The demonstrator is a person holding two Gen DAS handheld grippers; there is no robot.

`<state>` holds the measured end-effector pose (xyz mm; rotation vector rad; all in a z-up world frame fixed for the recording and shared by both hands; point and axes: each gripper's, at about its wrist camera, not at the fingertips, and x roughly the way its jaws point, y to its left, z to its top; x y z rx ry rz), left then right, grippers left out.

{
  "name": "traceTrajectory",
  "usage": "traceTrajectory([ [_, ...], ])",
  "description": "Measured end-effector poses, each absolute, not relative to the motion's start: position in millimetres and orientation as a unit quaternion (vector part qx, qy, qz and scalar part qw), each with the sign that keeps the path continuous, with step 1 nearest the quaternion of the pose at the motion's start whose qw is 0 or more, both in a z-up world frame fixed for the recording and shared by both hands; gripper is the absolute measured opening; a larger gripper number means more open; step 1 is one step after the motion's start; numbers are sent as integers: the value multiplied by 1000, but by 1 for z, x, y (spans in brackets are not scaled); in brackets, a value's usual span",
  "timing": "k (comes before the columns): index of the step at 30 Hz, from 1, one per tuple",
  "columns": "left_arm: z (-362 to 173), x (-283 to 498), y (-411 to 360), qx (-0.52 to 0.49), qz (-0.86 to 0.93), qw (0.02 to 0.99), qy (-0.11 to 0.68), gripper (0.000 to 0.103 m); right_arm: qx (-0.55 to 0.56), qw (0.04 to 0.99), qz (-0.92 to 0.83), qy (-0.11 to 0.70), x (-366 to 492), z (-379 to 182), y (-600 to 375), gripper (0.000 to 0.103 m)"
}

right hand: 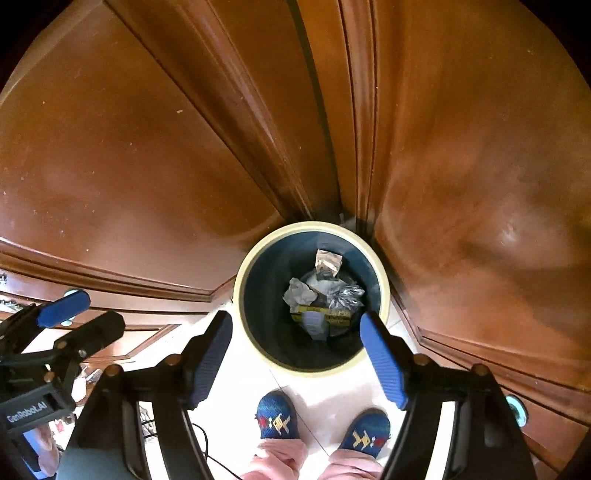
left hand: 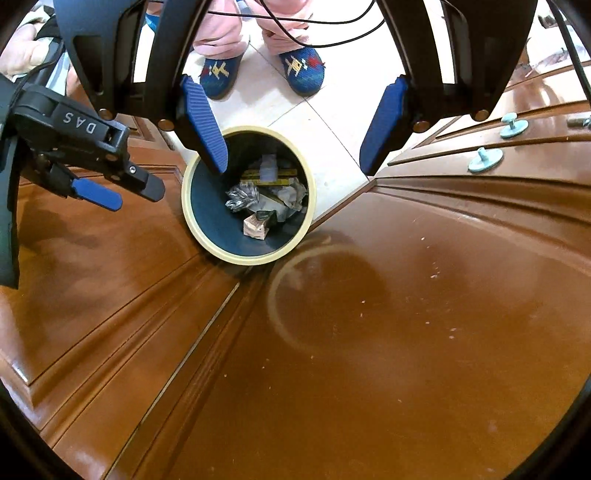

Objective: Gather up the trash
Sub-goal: 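Raise both tools back up toward the counter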

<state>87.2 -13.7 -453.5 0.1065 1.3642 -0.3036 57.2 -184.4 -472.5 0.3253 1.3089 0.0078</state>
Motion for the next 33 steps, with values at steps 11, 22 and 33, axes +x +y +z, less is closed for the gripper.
traceTrajectory([
  [11, -408, 71, -15, 32, -140, 778, 612, 72, 149, 783, 0, 604, 42, -425, -187, 72],
  [22, -295, 48, -21, 7, -143, 814, 563, 72, 133, 814, 23, 565, 22, -316, -195, 72],
  [33, -155, 23, -19, -3, -135, 864, 485, 72, 114, 856, 77, 498, -2, -195, -208, 72],
])
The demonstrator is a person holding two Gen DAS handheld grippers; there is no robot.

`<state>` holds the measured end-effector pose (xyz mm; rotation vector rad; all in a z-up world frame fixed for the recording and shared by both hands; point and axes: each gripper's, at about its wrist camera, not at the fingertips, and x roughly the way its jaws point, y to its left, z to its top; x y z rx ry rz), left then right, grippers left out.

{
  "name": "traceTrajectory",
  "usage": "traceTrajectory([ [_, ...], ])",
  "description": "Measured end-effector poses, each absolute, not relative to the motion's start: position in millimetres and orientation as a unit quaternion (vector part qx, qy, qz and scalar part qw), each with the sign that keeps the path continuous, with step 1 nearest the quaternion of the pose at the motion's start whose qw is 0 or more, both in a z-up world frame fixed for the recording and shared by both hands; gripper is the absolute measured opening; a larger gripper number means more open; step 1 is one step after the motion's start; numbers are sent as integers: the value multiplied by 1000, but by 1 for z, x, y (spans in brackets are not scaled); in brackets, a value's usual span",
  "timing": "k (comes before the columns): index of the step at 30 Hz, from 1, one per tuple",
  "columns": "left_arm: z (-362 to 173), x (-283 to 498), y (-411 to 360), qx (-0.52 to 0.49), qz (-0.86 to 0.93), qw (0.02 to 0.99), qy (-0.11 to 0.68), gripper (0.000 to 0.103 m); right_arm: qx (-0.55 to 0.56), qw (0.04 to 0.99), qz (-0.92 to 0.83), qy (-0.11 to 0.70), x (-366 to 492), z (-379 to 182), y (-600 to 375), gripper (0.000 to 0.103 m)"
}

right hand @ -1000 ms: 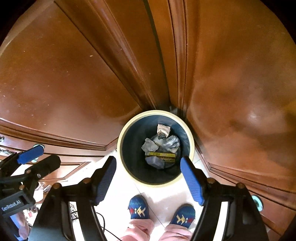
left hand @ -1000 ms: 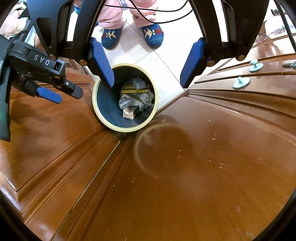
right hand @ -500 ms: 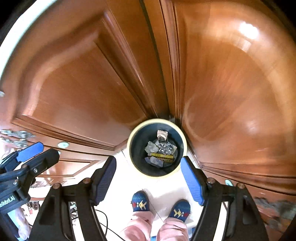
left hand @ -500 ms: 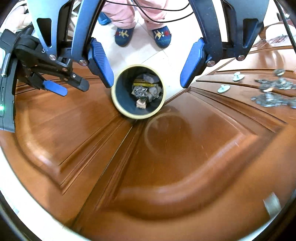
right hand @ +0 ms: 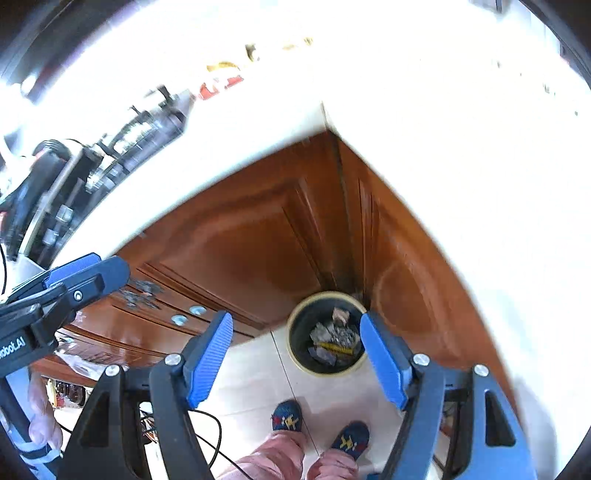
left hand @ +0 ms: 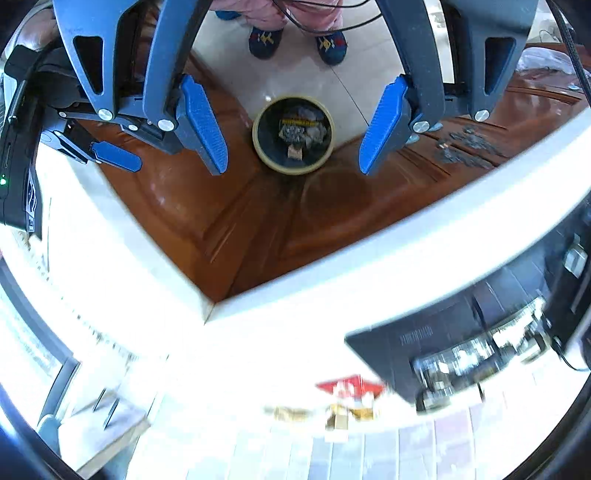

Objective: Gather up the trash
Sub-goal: 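Raise both tools back up toward the counter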

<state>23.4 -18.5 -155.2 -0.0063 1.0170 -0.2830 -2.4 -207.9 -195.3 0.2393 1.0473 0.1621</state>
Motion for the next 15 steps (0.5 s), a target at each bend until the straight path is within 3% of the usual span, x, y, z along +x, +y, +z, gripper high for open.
traceTrajectory([
  [15, 8, 28, -6, 17, -104, 917, 385, 72, 57, 904, 135, 401, 28, -56, -216, 72],
])
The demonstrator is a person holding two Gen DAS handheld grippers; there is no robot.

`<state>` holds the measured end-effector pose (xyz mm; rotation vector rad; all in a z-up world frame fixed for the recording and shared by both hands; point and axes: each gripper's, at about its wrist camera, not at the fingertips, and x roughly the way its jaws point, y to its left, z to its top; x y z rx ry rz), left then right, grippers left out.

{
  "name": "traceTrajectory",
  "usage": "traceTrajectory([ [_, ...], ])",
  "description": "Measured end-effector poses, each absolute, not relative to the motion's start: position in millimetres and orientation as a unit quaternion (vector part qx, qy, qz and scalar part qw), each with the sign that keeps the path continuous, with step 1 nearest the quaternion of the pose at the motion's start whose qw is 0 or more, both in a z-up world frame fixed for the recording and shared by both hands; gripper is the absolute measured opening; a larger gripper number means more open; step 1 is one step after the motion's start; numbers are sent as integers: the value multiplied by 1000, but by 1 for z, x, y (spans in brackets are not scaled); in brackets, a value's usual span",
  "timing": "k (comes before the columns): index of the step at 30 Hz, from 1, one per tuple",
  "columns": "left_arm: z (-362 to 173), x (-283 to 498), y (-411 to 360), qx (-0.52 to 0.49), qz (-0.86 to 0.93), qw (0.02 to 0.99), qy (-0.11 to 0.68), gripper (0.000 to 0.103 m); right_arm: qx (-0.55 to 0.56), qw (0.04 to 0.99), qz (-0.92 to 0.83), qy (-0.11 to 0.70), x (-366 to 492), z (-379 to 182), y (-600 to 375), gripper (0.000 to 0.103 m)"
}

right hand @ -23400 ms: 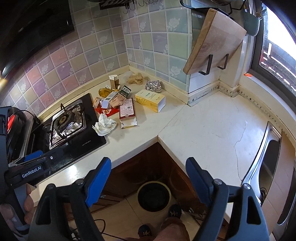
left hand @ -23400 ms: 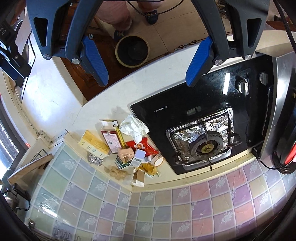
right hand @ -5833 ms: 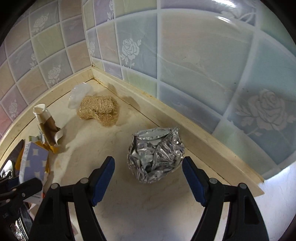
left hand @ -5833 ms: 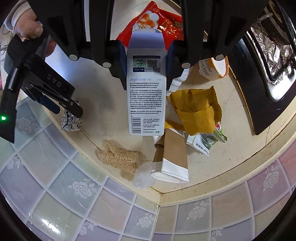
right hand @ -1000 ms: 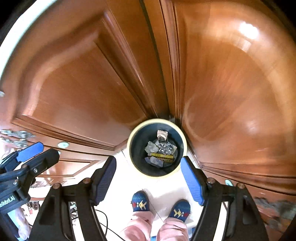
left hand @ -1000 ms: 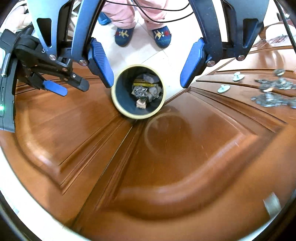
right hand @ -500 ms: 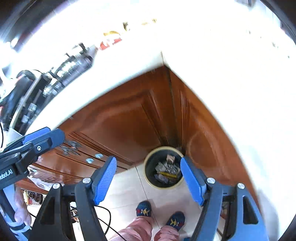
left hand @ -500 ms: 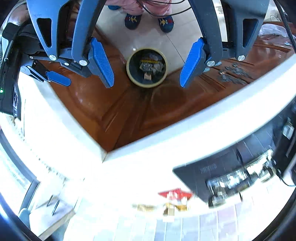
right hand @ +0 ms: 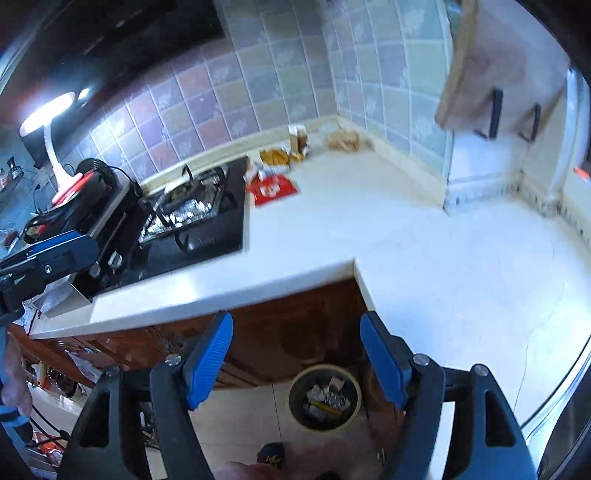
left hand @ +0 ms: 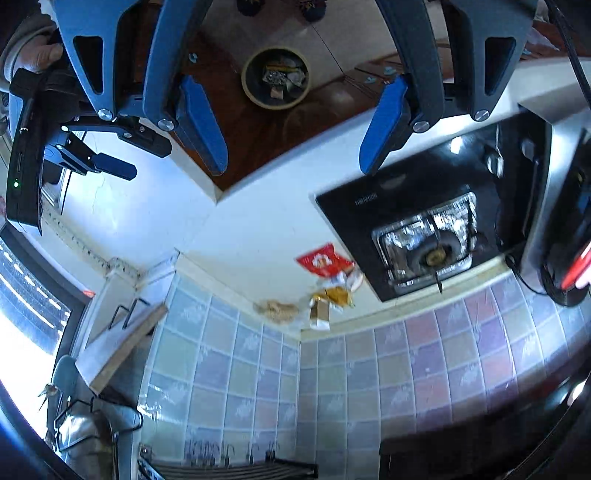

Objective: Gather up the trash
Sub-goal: 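Raise both tools back up toward the counter, then grasp the red snack bag with the right gripper while the left grasps the cake cup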

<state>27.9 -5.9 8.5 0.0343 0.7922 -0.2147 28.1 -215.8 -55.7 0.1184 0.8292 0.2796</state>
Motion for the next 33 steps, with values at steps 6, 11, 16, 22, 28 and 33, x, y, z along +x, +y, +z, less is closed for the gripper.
traceTrajectory([
  [6, 45, 72, 5, 42, -101, 912, 395, 72, 35, 908, 155, 387, 66, -15, -205, 72],
  [11, 49, 120, 14, 67, -118, 904, 405, 72, 22, 910, 154, 383, 113, -4, -191, 72],
  [16, 36, 189, 25, 101, -145, 893, 415, 72, 29, 895, 164, 413, 176, -19, -165, 72],
  [22, 0, 276, 46, 97, -179, 865, 458, 72, 17, 870, 169, 463, 252, -60, -121, 72],
  [28, -30, 348, 63, 117, -200, 841, 488, 79, -15, 858, 151, 491, 316, -101, -85, 72],
  [33, -58, 390, 71, 116, -216, 823, 513, 83, -41, 846, 147, 510, 358, -127, -64, 77],
])
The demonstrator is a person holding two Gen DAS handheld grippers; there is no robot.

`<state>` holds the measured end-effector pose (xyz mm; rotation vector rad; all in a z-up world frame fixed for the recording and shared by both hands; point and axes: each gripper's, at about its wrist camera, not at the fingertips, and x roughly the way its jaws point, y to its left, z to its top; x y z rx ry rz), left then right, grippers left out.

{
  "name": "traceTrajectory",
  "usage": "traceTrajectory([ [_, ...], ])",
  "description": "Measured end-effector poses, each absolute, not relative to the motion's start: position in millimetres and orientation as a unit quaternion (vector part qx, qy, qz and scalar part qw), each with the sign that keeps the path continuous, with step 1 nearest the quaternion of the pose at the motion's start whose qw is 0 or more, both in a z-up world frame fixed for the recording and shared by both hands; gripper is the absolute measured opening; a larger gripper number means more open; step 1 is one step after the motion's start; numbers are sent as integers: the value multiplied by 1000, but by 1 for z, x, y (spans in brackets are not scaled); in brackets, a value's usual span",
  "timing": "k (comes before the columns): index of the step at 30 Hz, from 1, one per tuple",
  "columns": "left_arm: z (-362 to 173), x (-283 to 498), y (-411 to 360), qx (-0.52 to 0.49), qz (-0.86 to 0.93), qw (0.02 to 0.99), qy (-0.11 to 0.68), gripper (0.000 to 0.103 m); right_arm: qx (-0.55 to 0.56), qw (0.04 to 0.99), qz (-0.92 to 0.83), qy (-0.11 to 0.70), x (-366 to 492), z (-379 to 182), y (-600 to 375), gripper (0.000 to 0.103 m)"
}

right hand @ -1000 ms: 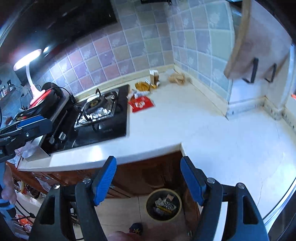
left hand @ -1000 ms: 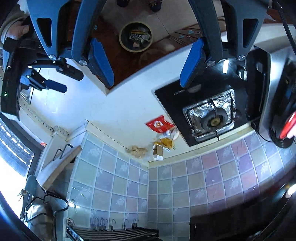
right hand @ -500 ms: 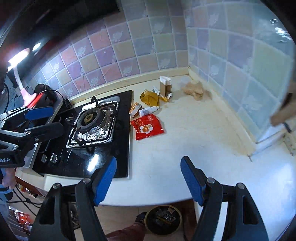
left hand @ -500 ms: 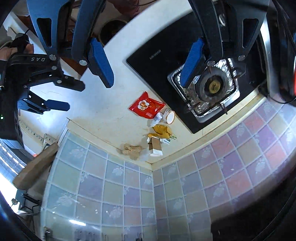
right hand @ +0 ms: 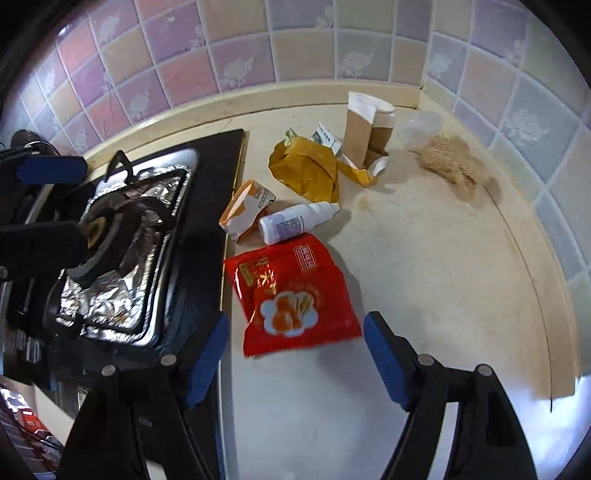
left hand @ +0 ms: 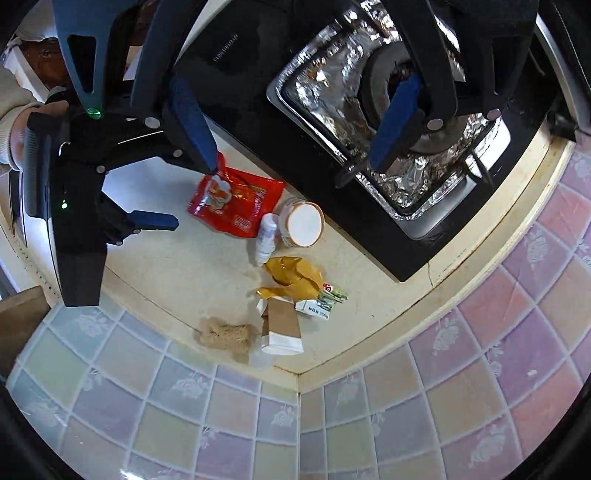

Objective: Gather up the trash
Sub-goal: 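Grasp the red snack bag with the right gripper while the left grasps the cake cup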

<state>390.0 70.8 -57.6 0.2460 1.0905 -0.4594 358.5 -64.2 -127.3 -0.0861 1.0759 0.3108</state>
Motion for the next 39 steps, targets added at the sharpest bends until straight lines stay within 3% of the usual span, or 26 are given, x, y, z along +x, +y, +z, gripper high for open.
traceTrajectory([
  [19, -108, 447, 56, 93, -251, 787, 555, 83, -106, 822, 158, 536, 385, -161, -45, 79],
  [24, -116, 452, 49, 97, -255, 781, 561, 83, -96, 823, 153, 539, 388, -156, -52, 60],
  [30, -123, 459, 38, 101, -257, 777, 566, 83, -81, 821, 153, 545, 383, -152, -69, 45],
  [37, -135, 469, 34, 95, -242, 772, 580, 83, -24, 841, 104, 531, 376, -139, -108, 42],
  [39, -139, 474, 35, 86, -235, 771, 586, 76, -3, 848, 88, 523, 379, -133, -117, 41],
])
